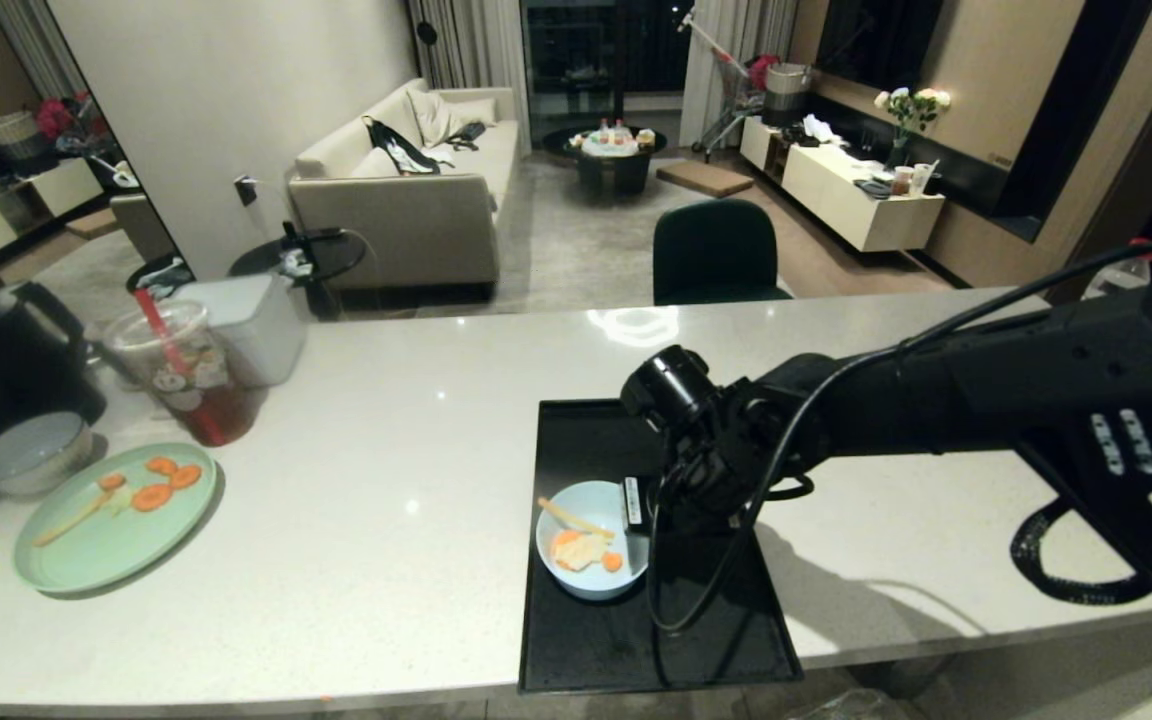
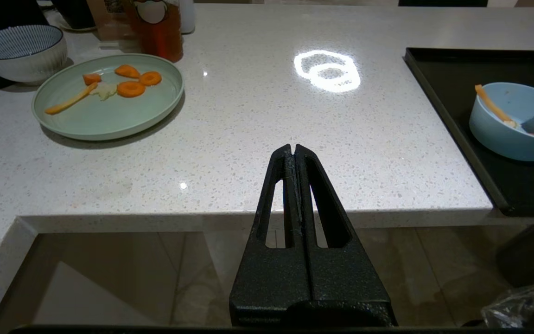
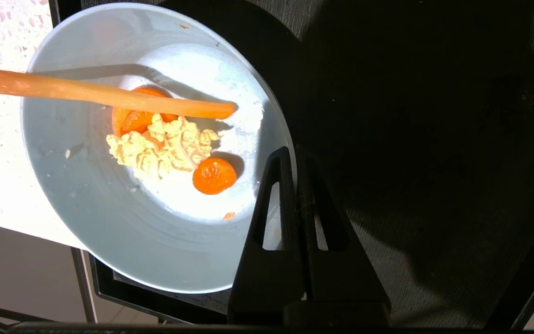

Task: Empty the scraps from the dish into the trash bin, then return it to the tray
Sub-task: Pick up the bowl with leftover food, then move the bowl over the trash can

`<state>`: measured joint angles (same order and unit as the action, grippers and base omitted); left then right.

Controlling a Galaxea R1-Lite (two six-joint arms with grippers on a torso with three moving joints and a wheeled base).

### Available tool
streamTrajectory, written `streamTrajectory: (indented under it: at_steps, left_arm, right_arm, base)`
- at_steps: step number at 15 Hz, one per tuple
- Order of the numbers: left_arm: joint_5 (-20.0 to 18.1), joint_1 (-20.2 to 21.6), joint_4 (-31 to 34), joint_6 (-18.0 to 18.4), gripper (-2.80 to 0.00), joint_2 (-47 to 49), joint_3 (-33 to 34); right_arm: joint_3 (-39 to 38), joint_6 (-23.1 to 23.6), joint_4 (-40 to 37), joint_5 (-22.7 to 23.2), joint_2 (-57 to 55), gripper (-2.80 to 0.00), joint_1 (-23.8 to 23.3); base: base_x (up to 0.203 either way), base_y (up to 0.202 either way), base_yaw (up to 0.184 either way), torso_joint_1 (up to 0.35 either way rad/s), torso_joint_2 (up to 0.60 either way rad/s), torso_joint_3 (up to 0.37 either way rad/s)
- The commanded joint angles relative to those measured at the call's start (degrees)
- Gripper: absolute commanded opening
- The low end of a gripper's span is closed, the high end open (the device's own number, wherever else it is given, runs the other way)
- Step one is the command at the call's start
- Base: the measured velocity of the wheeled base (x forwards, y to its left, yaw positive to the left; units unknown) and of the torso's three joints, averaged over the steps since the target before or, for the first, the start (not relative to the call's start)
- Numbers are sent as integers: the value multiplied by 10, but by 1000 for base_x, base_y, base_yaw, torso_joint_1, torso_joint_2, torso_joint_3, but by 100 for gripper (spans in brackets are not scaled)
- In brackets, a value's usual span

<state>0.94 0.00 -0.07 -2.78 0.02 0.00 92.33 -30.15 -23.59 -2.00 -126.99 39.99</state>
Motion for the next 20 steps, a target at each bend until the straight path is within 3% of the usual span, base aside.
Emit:
streamTrajectory:
  at_steps: [1,12,20]
  left_arm:
    - [0,0,0,0,-280,1,0]
    - [0,0,0,0,-280,1,0]
    - [0,0,0,0,-280,1,0]
  right_arm:
    - [0,-2,-1,0,7,-280,-1]
    - [-10,-10,-69,-9,127,-280,-13]
    - [-244,-65,-71,-33,334,-280,23]
  base:
    - [0,0,0,0,0,0]
    - [0,0,0,0,0,0]
    - [0,0,0,0,0,0]
